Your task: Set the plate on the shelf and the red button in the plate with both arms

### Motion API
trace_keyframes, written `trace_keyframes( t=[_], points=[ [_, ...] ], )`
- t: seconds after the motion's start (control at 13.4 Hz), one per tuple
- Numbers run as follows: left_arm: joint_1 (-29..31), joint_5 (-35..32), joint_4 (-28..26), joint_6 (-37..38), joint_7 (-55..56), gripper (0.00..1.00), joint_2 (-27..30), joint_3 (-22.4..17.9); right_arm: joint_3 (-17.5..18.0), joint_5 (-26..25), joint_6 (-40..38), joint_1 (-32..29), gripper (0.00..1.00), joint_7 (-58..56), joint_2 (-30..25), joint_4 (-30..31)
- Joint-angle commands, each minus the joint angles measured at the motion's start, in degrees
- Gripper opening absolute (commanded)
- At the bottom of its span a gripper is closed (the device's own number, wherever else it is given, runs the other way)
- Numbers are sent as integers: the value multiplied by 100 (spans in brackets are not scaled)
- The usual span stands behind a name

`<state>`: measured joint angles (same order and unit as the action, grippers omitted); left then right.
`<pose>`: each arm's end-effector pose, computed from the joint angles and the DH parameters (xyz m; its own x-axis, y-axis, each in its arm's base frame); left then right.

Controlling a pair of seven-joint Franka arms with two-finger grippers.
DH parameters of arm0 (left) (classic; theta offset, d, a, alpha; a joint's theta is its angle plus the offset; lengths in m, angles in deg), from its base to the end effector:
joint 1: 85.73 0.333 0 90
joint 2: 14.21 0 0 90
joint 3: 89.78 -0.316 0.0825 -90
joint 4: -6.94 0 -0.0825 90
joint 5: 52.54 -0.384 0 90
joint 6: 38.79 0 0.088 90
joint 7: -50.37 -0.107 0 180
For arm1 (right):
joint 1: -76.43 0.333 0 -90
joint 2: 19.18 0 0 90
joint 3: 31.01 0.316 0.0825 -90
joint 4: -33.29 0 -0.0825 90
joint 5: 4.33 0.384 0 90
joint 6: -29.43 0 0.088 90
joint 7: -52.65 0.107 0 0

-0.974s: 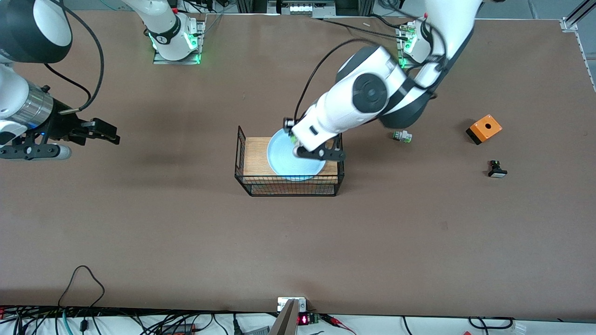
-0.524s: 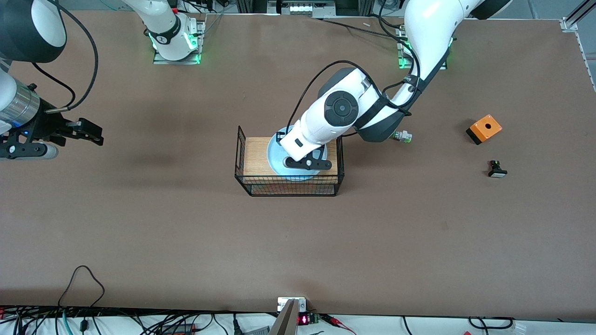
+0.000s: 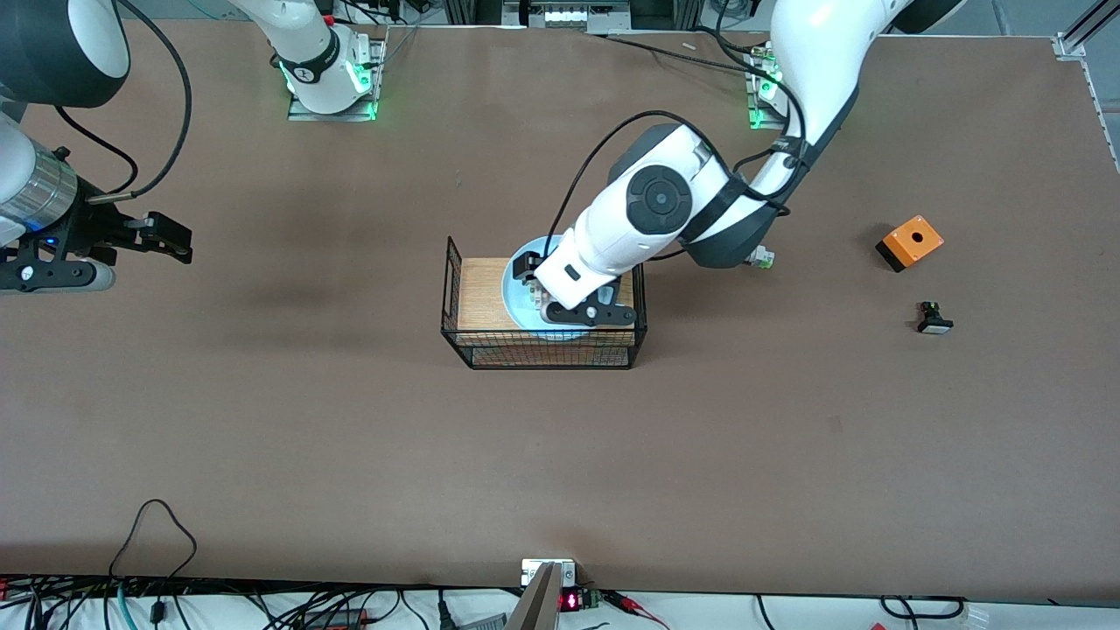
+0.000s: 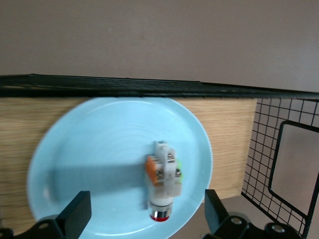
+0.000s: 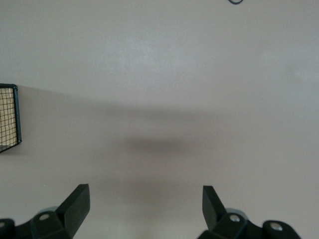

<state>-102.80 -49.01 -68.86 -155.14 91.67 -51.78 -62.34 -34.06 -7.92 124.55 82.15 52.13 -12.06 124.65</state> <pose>0.5763 -0.4554 0.3945 0.9876 0.0473 -0.1498 0.0931 -0.9443 0.3155 0.5941 0.0232 0.5497 0.9964 0.0611 -0.0593 0.0651 -0.9956 0.0680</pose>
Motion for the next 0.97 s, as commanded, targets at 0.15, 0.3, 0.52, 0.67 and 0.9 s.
trace_keyframes(
  t=[0.15, 0.3, 0.52, 0.67, 0.9],
  points=[
    [748, -694, -22, 1384, 62, 100, 864, -11, 24, -71, -125, 43, 100, -10, 53, -153],
    [995, -958, -5, 1920, 53, 100, 1181, -11, 7, 24, -282, 0, 100, -63, 9, -206],
    [1364, -1073, 4, 2756, -278, 100, 1603, -11, 15, 175, -800, 17, 100, 25, 43, -645],
    [1400, -1091, -118, 2881, -1304, 100, 2015, -299, 15, 218, -802, 8, 100, 34, 52, -654],
    [1330, -995, -722, 2935, -2930, 100, 2858, -1282, -19, 218, -767, -44, 100, -36, 131, -663]
  ],
)
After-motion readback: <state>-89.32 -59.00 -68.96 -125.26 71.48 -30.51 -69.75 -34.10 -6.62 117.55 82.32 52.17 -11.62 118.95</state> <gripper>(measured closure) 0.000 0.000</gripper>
